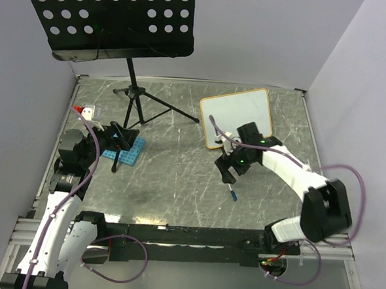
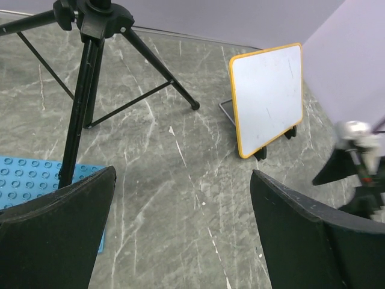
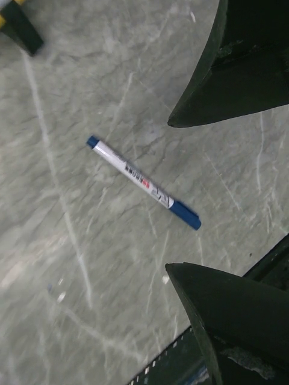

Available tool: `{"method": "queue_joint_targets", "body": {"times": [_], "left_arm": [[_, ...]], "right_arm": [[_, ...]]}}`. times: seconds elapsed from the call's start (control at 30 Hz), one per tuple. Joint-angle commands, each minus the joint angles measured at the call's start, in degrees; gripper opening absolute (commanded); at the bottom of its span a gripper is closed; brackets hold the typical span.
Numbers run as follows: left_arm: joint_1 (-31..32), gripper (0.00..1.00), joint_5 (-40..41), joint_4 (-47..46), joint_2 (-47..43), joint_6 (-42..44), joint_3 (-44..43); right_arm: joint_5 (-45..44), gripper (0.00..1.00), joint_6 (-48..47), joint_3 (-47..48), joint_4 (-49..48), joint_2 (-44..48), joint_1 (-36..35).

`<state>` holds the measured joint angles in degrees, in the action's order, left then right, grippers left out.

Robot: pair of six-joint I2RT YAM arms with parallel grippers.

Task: Write a sentence on the whiteboard
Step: Pick up the whiteboard marker from the center of the board.

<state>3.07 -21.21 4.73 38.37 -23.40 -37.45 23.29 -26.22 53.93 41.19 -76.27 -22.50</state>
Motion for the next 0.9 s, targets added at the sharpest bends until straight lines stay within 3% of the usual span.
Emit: {"method": "queue_joint_targets", "body": {"times": [0.0,0.17,0.3,0.5,0.87], "left_arm": [[-0.2,0.97,-2.1,-0.7,0.2,0.6,-0.8],[-0.2,0.97,-1.8,-1.0,-0.7,0.6,-0.5],[-0.2,0.97,-1.9,-0.6,-1.0,1.0,-0.8],[-0.2,0.97,-3.2,-1.0,-1.6,0.9,-0.7],[0.2,0.97,-15.2,-6.6,1.0,-2.1,0.0]], "right_arm": [[-8.4,1.00,4.7,2.7,-1.4,-9.2,-3.2],[-11.9,0.98,7.8,5.0,-1.6,-15.2,-4.1],[-12.3,0.90,9.1,3.7,-2.3,-17.3,-5.2],[-14.9,0.59,9.3,2.8,-3.0,-19.7,-5.5],[-20.0,0.22,8.6,0.8,-4.1,-21.1,-4.9]]}}
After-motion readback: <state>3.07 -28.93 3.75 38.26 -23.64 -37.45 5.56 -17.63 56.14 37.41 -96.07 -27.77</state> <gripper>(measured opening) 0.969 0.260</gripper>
